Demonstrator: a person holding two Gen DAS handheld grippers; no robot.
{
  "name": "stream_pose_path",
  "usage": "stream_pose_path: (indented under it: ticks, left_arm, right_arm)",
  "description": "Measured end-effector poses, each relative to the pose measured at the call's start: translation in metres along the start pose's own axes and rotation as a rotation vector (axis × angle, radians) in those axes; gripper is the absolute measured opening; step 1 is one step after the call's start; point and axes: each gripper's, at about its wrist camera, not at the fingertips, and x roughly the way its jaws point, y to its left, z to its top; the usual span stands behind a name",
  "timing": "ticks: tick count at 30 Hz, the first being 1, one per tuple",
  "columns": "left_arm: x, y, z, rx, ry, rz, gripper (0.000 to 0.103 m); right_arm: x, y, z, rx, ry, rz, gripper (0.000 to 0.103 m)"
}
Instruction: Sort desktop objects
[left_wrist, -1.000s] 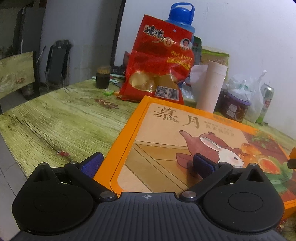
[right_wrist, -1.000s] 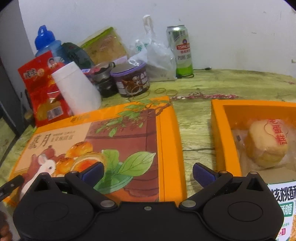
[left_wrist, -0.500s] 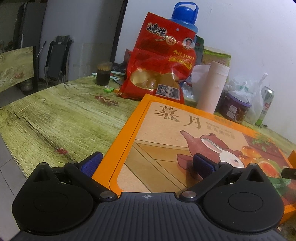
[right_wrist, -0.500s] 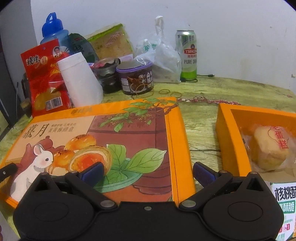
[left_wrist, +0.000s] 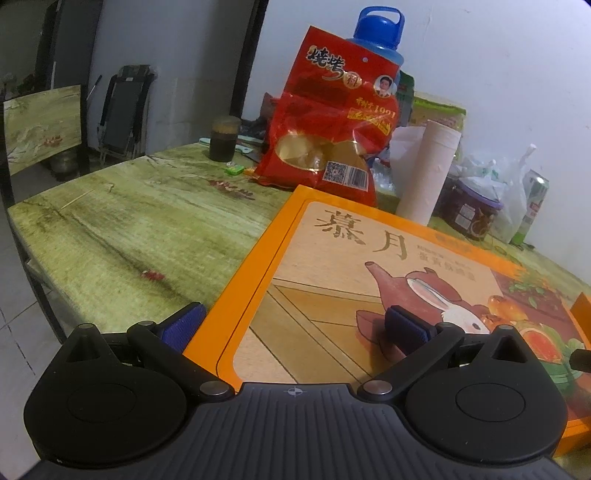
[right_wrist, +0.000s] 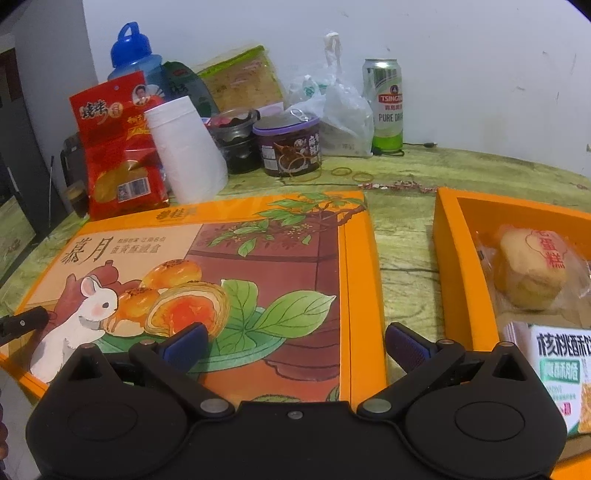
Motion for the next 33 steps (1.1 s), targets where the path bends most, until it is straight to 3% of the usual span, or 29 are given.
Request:
stream_pose_path:
  ticks: [10,19,26,33]
  left_arm:
    - [-0.012,0.007,-0.005,-0.017,-0.001,0.024,0.103]
    - [-0.013,0.003,-0.006,-0.011,-0.005,0.031,0.103]
    - [-0.01,-0.007,0.008,0.103,-0.025,0.037,0.103]
    - [0.012,-0.015,0.017,0.137,0.028,0.017,0.103]
  right_arm:
    - [-0.018,0.005,-0.019,-0.016,-0.033,0.023,0.103]
    - [-0.026,-0.004,-0.033,-0.084,-0.156,0.096,0.103]
    - [-0.022,0.003,-0.027,-0.09,-0.128,0.06,0.103]
    - [-0.014,0.006,-0.022,-0.09,-0.095,0.026,0.103]
